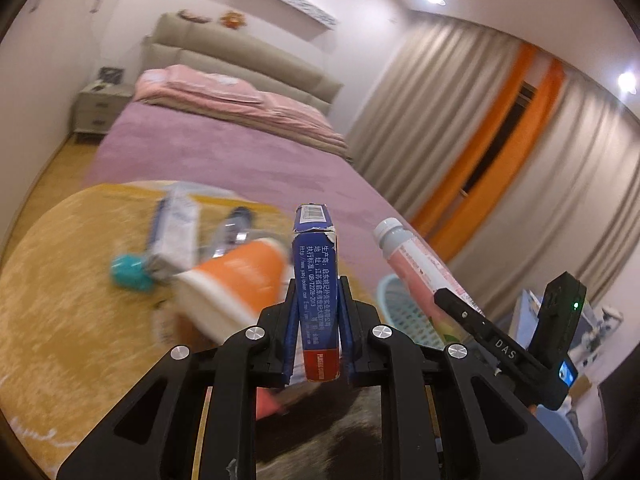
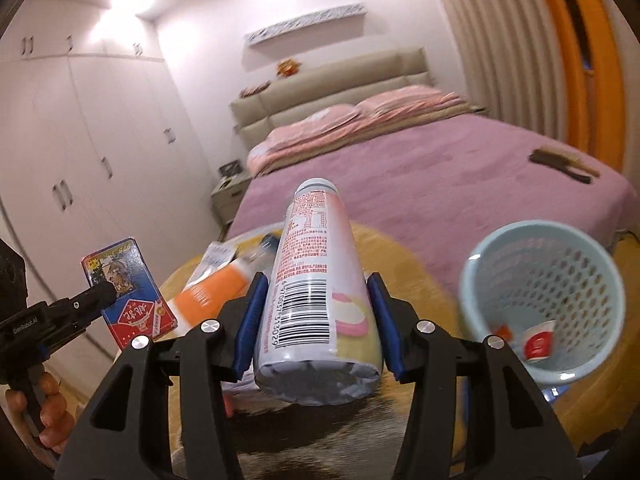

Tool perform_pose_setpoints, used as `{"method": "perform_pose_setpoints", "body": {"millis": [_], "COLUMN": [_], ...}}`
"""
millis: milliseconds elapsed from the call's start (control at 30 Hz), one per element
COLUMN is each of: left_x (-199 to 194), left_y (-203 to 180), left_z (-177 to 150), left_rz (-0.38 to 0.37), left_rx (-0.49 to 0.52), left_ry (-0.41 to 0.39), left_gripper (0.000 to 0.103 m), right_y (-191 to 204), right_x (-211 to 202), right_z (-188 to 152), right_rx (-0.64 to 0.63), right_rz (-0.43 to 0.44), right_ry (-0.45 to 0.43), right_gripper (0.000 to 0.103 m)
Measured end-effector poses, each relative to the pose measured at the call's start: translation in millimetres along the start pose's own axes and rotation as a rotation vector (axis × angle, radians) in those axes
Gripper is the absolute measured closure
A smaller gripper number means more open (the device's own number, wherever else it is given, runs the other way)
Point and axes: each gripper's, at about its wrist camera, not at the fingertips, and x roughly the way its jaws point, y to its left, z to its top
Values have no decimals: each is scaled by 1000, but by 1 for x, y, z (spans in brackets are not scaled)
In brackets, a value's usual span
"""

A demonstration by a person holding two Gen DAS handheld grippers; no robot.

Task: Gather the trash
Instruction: 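Drop the spray can and toothpaste box into the blue wastebasket, opening both tools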

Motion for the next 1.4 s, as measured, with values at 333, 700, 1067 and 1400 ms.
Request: {"method": "perform_pose_setpoints", "body": {"millis": [333,700,1067,1400], "left_x": [100,224,278,230], "left_y": [-89,-164,-183,-161], "left_z": [6,-24,-51,-44], "left_rz": [-148,-206,-192,-177], "left_rx": [109,220,242,214], "left_ry": [98,265,335,253], "left_gripper": [86,86,57,44], "right_y": [-102,-208,-238,-218], "right_x": [-25,3,18,8], "right_z": [14,-8,-20,-18], "right_rx": [136,314,333,302], "right_rz": [-209,-377,-406,-374], "right_ry": [-67,36,100,80], "right_gripper": [55,55,55,55]}}
